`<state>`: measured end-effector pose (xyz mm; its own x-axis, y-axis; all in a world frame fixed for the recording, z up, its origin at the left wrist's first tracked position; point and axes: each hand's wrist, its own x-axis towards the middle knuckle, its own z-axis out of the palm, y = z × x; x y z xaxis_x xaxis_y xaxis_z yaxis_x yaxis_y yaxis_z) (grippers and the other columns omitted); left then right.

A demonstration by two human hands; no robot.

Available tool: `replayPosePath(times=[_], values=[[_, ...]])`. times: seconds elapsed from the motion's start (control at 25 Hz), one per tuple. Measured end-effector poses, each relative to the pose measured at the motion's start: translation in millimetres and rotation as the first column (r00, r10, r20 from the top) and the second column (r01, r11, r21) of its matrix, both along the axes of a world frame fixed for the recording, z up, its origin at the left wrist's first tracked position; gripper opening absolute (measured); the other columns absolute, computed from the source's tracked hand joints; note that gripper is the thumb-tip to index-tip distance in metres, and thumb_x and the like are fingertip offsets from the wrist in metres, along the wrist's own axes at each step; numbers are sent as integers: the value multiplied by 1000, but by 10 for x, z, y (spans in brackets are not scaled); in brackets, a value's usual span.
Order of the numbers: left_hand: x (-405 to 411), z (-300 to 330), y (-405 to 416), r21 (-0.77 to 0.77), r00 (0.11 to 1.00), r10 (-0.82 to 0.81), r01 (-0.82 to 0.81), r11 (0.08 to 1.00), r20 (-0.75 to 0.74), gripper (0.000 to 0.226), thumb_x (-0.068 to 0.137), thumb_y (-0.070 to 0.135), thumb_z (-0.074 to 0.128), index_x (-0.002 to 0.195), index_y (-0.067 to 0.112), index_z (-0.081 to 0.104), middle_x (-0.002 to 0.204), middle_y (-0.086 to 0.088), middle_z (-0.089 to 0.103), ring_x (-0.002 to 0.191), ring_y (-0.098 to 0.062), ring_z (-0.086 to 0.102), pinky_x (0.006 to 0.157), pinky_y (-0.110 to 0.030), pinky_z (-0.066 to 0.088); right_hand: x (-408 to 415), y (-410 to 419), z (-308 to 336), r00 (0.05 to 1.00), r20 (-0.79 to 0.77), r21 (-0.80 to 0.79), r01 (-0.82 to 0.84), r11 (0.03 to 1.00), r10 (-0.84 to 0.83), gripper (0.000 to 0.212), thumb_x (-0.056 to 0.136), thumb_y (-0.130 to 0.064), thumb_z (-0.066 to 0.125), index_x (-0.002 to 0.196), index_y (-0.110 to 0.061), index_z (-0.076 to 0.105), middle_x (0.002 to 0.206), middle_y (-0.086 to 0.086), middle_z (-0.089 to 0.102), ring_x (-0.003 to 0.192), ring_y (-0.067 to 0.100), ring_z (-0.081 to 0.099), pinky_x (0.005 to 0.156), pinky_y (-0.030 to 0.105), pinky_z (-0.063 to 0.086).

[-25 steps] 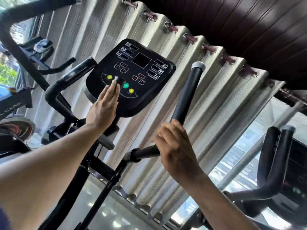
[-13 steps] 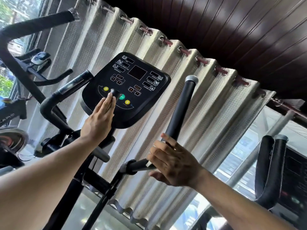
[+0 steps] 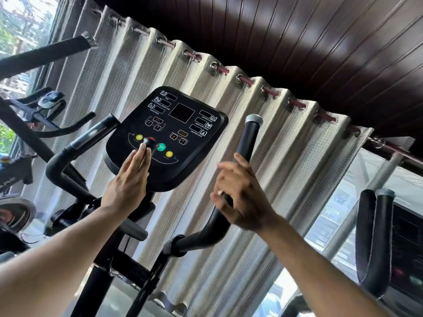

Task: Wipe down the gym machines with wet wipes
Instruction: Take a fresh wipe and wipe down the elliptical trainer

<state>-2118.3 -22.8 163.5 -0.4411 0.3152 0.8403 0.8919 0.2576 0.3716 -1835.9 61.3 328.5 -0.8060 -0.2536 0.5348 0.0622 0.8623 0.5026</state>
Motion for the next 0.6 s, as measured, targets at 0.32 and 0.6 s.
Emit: replayPosePath(times=[0.32,0.6], values=[[-171,373,-30,-187,995,-95,93,978,-4,95,100,26,60,164,18,-10,170,2,-20,157,-17,-18,128,-38,-3,235,63,-182,998,66,135,-26,990,17,48,100,-41,27,109,-13,64,121,7,60,154,25,27,124,60,15],[-363,520,241,-222,986,-32,-5,975,-166,106,84,13,74,164,7,6,173,-11,0,160,-22,-4,129,-36,-3,-139,608,635,994,12,79,103,992,-104,45,101,-38,17,104,-21,59,121,-2,56,156,16,18,125,56,-5]])
